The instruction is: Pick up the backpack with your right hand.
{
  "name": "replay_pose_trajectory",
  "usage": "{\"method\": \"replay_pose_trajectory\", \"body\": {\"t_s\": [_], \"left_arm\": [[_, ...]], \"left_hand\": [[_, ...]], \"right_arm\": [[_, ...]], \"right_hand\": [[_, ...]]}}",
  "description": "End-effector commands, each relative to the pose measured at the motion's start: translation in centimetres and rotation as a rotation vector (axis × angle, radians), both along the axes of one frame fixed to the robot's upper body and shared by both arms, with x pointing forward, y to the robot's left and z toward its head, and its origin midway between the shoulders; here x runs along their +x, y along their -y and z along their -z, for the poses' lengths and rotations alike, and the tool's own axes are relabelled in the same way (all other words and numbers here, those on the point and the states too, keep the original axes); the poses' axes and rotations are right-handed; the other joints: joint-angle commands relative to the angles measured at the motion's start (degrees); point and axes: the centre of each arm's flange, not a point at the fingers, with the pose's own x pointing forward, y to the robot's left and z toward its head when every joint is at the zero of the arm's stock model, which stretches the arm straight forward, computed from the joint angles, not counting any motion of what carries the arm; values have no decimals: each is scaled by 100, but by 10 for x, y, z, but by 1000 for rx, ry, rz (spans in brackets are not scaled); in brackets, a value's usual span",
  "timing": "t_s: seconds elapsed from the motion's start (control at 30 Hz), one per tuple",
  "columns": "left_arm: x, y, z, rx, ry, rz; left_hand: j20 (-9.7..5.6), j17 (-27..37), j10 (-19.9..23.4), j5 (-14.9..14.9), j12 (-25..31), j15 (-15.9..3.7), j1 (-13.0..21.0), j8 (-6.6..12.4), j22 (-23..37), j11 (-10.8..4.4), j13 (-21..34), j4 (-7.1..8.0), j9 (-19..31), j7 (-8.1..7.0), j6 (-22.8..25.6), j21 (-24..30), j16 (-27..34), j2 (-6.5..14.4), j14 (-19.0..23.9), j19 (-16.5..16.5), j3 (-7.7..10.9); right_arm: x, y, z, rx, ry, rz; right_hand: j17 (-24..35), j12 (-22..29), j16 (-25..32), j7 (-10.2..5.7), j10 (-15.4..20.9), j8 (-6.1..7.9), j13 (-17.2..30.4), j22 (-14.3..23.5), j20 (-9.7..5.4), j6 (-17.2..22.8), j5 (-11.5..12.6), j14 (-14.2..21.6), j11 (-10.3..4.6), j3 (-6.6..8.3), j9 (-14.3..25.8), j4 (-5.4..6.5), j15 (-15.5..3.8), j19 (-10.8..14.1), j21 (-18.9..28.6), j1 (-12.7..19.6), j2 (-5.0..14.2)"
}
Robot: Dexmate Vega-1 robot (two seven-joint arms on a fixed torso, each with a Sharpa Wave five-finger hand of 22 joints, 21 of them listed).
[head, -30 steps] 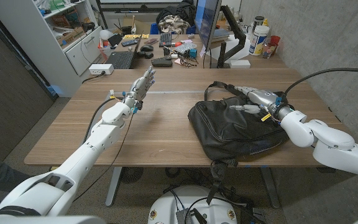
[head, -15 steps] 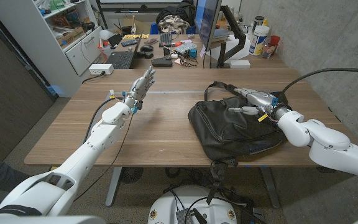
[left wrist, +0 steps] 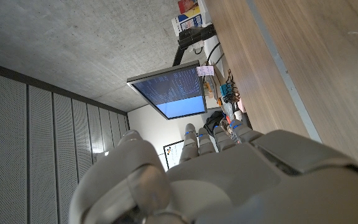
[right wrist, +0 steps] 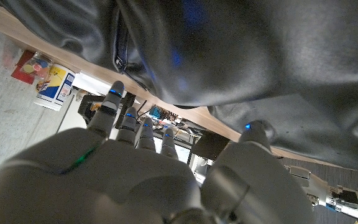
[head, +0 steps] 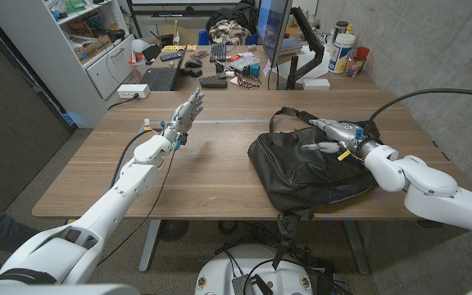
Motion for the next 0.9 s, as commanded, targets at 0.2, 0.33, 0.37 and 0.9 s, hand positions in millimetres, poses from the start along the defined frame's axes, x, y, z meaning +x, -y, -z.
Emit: {"method": "replay_pose_trajectory", "body": {"t_s": [0.2, 0.33, 0.37, 0.9], "left_arm": [[1, 0, -3, 6, 7, 1], [2, 1, -1, 3, 2, 2], [2, 1, -1, 2, 0, 3], [5, 3, 3, 1, -13, 4]], "left_hand": [[9, 34, 6, -4, 21, 30, 37, 10, 14, 33, 26, 15, 34, -17, 52, 29, 49, 24, -16, -17, -47], [5, 35, 7, -4, 21, 23, 38, 12, 14, 37, 26, 15, 34, -22, 60, 30, 49, 25, -16, -17, -47], [5, 35, 9, -5, 22, 19, 38, 11, 14, 31, 26, 15, 34, -26, 58, 30, 48, 25, -17, -17, -47], [10, 36, 13, -8, 22, 4, 44, 15, 14, 20, 26, 16, 35, -41, 77, 31, 50, 33, -7, -21, -47]], "right_arm": [[8, 4, 4, -2, -39, 37], [10, 6, 8, 0, -54, 46], [10, 7, 9, 2, -58, 48], [16, 11, 19, -4, -107, 60]], "right_hand": [[12, 12, 22, 30, 10, 38, 10, 20, 9, 3, 35, -9, 39, -41, 15, 5, 7, 34, -6, 2, -55], [11, 19, 25, 31, 19, 40, 9, 20, 9, 2, 40, -7, 36, -46, 15, 4, 4, 35, -8, 3, -55], [11, 22, 25, 31, 23, 40, 9, 20, 9, 3, 41, -8, 38, -47, 15, 4, 5, 35, -8, 4, -55], [10, 54, 47, 35, 74, 43, 7, 22, 6, -13, 62, 32, 50, -63, 14, 0, -13, 55, -6, 20, -46]]}}
